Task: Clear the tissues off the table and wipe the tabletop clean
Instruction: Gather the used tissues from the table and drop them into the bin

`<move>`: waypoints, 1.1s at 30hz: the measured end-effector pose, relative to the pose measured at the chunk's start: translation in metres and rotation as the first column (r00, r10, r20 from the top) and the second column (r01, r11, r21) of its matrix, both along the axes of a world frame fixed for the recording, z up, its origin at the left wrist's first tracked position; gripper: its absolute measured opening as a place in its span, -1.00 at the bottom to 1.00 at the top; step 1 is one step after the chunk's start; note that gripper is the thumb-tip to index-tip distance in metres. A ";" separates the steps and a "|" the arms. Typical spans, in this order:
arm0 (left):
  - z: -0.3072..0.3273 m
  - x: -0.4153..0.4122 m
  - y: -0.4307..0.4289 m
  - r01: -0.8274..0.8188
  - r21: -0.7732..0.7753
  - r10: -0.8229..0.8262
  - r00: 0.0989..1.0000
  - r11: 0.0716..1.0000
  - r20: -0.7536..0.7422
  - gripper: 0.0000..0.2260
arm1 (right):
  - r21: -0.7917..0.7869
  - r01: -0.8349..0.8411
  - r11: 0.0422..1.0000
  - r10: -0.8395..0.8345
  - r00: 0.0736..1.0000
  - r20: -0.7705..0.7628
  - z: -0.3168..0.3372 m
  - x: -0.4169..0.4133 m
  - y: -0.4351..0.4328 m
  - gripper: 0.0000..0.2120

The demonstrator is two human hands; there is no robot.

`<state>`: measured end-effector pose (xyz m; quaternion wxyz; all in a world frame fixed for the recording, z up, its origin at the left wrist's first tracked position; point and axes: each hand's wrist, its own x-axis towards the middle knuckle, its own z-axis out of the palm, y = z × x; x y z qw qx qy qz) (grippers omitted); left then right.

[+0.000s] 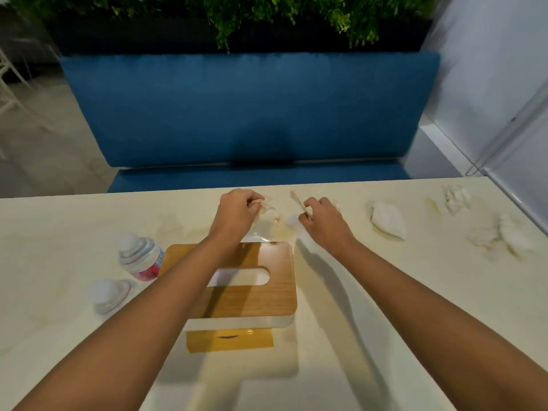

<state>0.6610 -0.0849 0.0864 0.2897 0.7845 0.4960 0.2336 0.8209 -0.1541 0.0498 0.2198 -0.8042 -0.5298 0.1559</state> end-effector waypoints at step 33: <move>-0.053 -0.050 -0.369 0.940 -0.271 -0.949 0.260 0.208 0.176 -0.83 | 0.054 0.977 0.209 -0.953 0.215 -0.213 -0.014 -0.287 -0.469 -0.89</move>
